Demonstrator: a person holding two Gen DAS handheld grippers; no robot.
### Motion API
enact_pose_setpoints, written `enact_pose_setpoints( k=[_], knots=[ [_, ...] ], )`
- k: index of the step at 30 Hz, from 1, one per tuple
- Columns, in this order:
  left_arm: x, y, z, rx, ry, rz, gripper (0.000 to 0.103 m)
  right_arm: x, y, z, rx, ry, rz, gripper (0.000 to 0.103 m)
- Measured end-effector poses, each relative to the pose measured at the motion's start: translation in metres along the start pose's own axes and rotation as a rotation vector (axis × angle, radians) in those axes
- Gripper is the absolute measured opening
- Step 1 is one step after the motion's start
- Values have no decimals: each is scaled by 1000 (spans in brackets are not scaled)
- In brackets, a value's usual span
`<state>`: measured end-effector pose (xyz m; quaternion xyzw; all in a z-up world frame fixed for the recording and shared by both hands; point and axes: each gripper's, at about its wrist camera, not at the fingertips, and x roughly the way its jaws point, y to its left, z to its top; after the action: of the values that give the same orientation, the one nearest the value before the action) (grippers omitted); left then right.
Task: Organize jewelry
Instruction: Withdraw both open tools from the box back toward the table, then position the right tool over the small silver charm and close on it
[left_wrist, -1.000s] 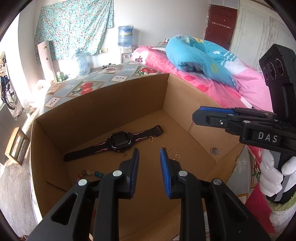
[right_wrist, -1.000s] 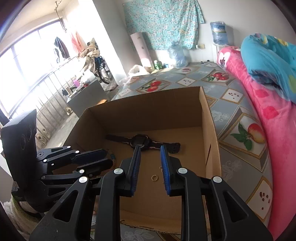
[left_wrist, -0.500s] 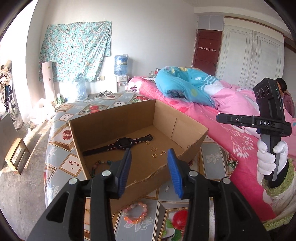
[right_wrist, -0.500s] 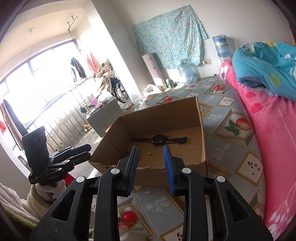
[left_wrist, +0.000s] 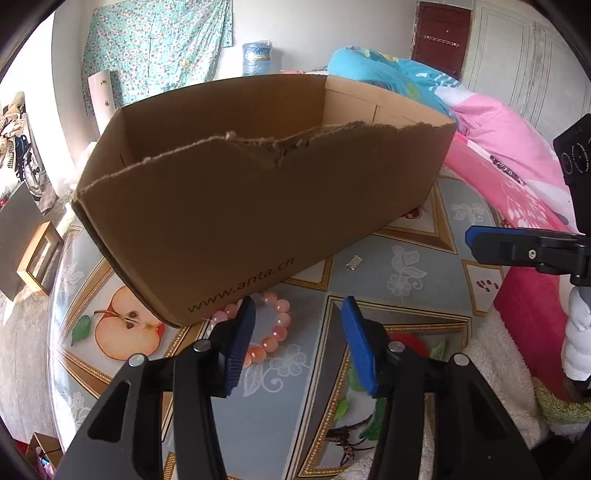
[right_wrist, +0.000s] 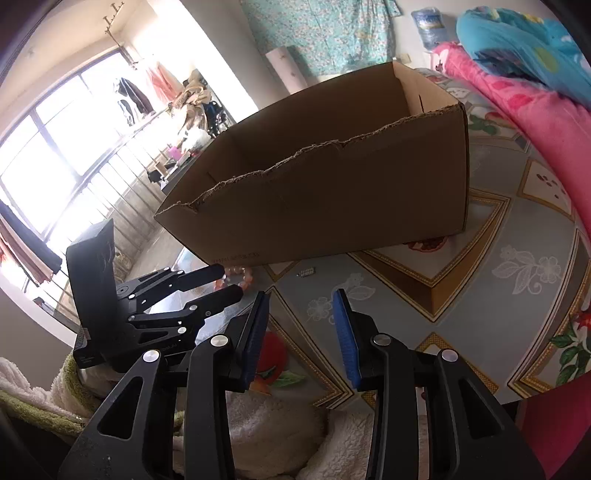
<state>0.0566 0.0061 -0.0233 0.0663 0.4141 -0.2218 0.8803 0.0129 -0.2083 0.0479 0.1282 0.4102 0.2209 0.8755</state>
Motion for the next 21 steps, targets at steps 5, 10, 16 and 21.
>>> enact_pose_setpoints(
  k=[5,10,16,21],
  knots=[
    [10,7,-4,-95,43,-89,47,3,9,1,-35,1,-33,35],
    [3,-6,-12,-118,44,-185,47,21,11,6,-61,19,-61,35],
    [0,-6,-13,-81,54,-136,47,49,23,12,-167,9,-117,34],
    [0,-5,-13,-41,69,-89,47,67,26,18,-249,15,-160,29]
  ],
)
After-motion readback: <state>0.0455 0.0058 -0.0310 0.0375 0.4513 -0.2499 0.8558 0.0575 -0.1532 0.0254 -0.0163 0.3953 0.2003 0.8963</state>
